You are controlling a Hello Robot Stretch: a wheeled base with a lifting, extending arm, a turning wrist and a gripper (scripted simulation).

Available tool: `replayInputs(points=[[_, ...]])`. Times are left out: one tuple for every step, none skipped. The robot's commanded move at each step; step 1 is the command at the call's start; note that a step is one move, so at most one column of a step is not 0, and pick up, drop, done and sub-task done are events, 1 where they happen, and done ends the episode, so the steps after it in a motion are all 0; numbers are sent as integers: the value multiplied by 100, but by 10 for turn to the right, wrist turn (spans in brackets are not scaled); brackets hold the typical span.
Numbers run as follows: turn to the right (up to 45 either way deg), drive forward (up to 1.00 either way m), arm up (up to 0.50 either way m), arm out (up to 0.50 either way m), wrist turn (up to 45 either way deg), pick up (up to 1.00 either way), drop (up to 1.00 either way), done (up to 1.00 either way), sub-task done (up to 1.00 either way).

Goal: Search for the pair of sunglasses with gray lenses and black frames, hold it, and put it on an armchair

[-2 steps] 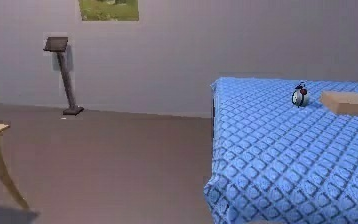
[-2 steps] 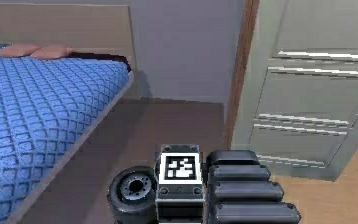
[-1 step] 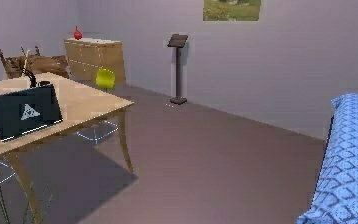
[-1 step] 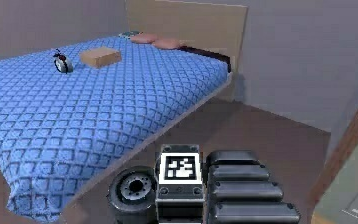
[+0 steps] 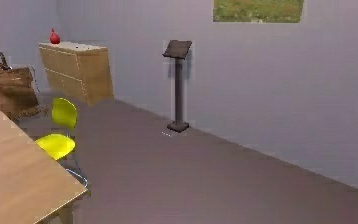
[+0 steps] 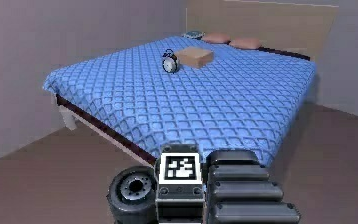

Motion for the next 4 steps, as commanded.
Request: replayInputs(points=[[-60,0,0,0,0,0,0,0,0],[0,60,0,0,0,0,0,0,0],[210,0,0,0,0,0,0,0,0],[0,40,0,0,0,0,0,0,0]])
